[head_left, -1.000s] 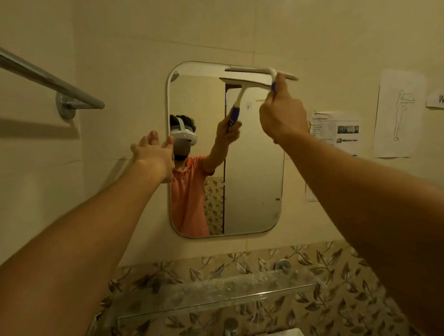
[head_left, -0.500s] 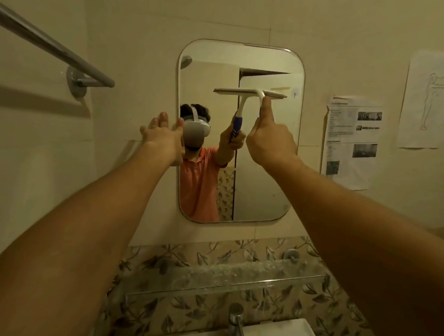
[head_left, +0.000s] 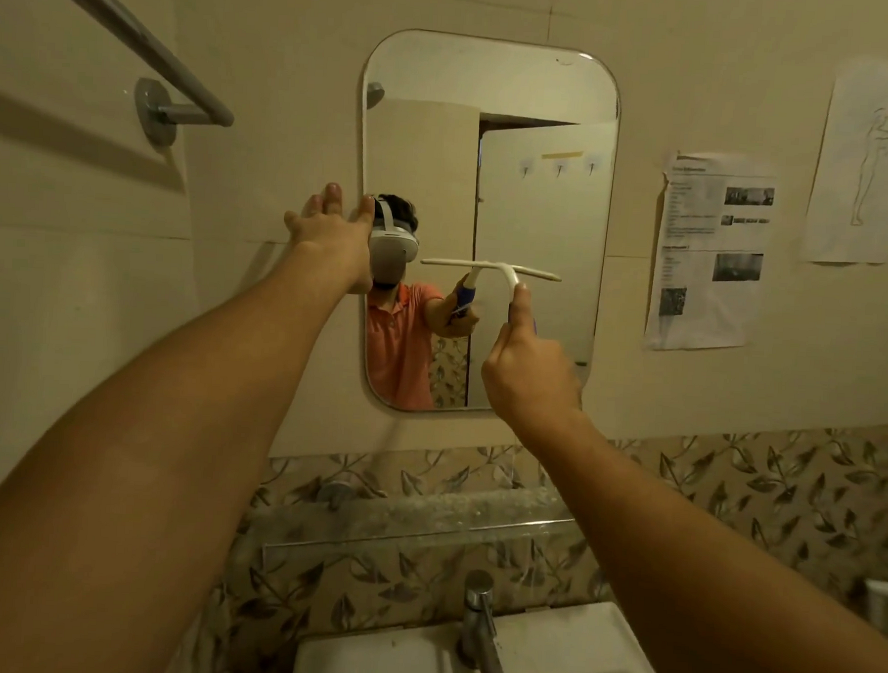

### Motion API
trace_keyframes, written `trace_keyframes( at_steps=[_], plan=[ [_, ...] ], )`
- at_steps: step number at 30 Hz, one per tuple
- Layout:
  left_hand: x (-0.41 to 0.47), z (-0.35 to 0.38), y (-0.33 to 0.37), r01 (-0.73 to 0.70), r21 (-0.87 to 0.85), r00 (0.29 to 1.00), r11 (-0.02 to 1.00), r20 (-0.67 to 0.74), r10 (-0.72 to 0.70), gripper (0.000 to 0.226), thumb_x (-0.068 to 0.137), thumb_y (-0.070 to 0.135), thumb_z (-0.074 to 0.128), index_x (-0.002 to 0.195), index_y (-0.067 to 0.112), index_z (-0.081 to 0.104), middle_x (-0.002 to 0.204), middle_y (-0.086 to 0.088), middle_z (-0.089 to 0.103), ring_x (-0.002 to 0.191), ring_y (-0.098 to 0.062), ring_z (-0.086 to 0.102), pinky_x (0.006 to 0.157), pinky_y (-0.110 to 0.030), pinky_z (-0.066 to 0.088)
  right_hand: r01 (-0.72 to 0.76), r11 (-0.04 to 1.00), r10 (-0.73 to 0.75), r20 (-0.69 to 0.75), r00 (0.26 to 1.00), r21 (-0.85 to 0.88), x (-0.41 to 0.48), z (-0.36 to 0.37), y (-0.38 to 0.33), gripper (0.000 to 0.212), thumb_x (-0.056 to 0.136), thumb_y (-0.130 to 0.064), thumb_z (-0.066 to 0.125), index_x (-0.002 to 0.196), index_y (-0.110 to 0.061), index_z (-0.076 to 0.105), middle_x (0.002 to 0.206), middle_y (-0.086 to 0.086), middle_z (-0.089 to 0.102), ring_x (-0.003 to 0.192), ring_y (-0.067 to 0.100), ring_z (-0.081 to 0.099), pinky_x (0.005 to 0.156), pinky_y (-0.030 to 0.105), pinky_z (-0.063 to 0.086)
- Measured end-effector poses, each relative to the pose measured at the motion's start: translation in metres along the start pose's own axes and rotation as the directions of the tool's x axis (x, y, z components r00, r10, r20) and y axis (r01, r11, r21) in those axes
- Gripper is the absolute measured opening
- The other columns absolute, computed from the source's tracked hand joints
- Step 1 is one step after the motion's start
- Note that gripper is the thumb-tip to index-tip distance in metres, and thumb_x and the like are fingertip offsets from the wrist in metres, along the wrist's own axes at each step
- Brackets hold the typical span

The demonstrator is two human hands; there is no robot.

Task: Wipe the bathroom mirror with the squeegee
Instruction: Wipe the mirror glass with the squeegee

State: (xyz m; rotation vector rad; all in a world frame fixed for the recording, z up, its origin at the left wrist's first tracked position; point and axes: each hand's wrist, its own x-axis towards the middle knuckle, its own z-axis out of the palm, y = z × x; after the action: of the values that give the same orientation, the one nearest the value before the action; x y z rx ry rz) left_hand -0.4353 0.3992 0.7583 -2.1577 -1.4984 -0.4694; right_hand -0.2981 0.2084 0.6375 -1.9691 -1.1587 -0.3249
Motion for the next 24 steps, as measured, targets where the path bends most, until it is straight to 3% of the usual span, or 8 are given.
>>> trace_keyframes(
  at_steps=[4,10,15,20,24],
  plan=[
    [0.001,0.002,0.000,0.001,0.009,1.000,1.000,-0.011,-0.001,0.113,0.085,0.054,0.069,0.157,0.030,-0.015,0.164,-0.019,-0.014,0.152,-0.040,0.000,0.115,-0.062,0.021,-0.027,1.000,0.027,0.029,0.999,-0.014,-0.013,0.016,0.010,0.067,0.108,-0.032,0.030,0.160,-0.039,-0.012,0.083,0.011,0.059,0.065,0.023,0.055,0.054,0.032,0.042],
    [0.004,0.002,0.000,-0.001,0.031,1.000,1.000,-0.016,0.002,0.111,0.085,0.056,0.067,0.157,0.030,-0.014,0.164,-0.020,-0.013,0.151,-0.040,0.001,0.115,-0.062,0.021,-0.037,0.999,0.039,0.069,0.997,-0.036,-0.038,0.039,0.024,0.071,0.108,-0.028,0.030,0.158,-0.040,-0.018,0.078,0.009,0.057,0.063,0.023,0.056,0.056,0.035,0.049],
    [0.004,0.002,0.002,0.001,0.032,1.000,0.999,-0.004,-0.001,0.111,0.085,0.054,0.068,0.157,0.031,-0.013,0.164,-0.019,-0.012,0.151,-0.040,0.002,0.114,-0.063,0.022,-0.038,0.998,0.043,0.109,0.993,-0.051,-0.061,0.058,0.039,0.067,0.109,-0.028,0.026,0.158,-0.040,-0.019,0.082,0.011,0.059,0.062,0.020,0.054,0.051,0.031,0.042],
    [-0.001,0.000,0.000,-0.002,0.006,1.000,1.000,0.004,0.002,0.113,0.084,0.053,0.071,0.157,0.032,-0.013,0.164,-0.018,-0.013,0.152,-0.039,0.001,0.114,-0.061,0.024,-0.013,1.000,0.012,0.074,0.997,0.011,-0.053,0.045,0.038,0.059,0.110,-0.037,0.021,0.159,-0.042,-0.010,0.075,0.008,0.060,0.063,0.022,0.059,0.057,0.038,0.055],
    [-0.002,-0.002,-0.003,-0.023,-0.044,0.999,0.999,0.026,0.024,0.108,0.087,0.055,0.065,0.157,0.033,-0.014,0.164,-0.016,-0.016,0.152,-0.037,-0.002,0.113,-0.058,0.029,0.068,0.993,-0.066,-0.022,0.998,0.100,-0.032,0.000,0.023,0.058,0.111,-0.040,0.023,0.161,-0.041,-0.007,0.067,0.002,0.054,0.053,0.016,0.051,0.047,0.032,0.047]
  ],
)
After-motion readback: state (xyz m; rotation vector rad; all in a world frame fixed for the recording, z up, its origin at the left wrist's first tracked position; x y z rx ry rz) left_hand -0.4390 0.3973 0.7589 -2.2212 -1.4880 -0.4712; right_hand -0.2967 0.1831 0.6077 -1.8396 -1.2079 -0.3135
